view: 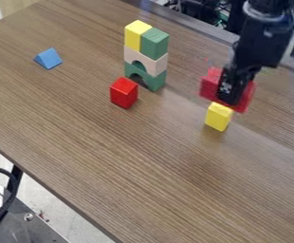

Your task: Take off the red block from the tower and place it on top of the yellow cube

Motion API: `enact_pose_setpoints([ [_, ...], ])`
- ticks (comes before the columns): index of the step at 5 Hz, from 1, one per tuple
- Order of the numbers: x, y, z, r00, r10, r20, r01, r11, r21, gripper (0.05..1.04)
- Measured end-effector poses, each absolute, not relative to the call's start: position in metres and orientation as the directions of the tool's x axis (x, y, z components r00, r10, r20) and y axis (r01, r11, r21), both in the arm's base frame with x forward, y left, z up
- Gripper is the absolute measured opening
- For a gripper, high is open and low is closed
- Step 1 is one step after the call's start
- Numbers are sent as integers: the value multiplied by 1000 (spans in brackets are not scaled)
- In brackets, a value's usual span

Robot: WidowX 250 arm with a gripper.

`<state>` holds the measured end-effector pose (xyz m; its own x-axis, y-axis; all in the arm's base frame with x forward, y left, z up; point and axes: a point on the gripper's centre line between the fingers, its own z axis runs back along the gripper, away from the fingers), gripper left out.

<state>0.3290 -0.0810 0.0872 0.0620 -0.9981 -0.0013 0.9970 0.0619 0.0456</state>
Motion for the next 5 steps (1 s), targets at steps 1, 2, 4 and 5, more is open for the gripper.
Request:
enact_pose_setpoints([
  [1, 331, -80, 73, 58, -998, -20, 998, 57, 23, 566],
  [2, 336, -81, 76, 56, -998, -19, 998, 55, 41, 567],
  [4, 344, -82, 76, 32, -999, -31, 997, 30, 67, 567],
  [5, 343, -82, 72, 28, -999, -34, 998, 26, 54, 566],
])
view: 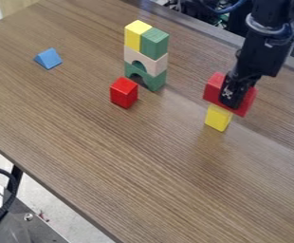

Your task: Take off the red block from the tower and place it on top of the yellow cube

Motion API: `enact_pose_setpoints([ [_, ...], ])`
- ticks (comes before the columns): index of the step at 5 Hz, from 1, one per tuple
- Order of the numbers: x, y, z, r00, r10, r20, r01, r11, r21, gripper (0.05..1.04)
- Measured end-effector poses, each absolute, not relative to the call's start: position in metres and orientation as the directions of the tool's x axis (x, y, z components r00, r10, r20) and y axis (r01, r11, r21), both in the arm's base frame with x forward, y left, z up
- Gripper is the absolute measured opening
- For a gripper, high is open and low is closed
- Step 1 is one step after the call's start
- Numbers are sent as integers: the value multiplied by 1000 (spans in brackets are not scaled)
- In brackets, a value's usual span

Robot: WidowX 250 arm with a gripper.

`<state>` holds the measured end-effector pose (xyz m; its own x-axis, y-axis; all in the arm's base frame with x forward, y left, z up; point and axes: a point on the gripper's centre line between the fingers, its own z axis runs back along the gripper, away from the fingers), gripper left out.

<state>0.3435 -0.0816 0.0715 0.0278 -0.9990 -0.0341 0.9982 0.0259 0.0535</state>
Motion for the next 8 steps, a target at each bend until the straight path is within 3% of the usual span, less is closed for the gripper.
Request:
enact_pose_setpoints([
  [8, 345, -79, 61, 19, -999, -34, 999, 18, 29, 567],
])
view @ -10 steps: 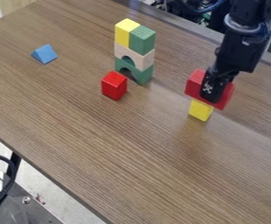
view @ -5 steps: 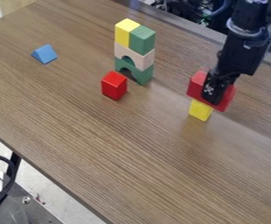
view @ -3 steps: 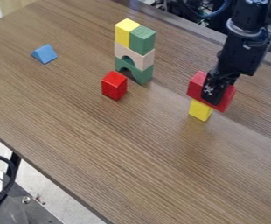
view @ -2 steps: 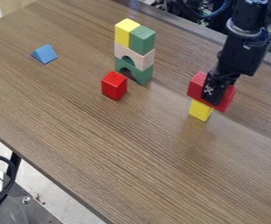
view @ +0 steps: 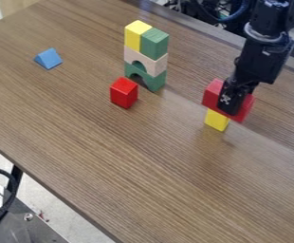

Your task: Take off the red block from the tower and place it on top of the yellow cube

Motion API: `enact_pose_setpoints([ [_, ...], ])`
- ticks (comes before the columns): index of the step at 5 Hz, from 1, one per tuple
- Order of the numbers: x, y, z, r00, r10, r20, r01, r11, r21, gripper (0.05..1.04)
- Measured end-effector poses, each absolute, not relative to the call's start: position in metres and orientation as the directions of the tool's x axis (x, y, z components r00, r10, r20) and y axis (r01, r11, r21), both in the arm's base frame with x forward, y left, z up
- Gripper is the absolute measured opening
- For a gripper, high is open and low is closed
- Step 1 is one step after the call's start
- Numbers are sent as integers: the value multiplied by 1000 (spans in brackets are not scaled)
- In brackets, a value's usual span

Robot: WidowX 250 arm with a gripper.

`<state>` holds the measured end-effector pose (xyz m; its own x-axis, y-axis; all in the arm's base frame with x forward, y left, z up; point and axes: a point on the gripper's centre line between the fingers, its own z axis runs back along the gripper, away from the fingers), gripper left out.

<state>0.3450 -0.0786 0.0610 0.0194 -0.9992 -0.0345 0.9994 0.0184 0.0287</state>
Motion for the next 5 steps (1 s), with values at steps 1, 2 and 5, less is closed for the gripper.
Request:
enact_pose_setpoints([
  [1, 347, -75, 55, 20, -999, -49, 1000, 19, 23, 644],
  [2, 342, -63, 42, 46, -996, -78, 998, 48, -33, 931],
  [5, 344, -65, 86, 45, -997, -62, 998, 41, 53, 999],
])
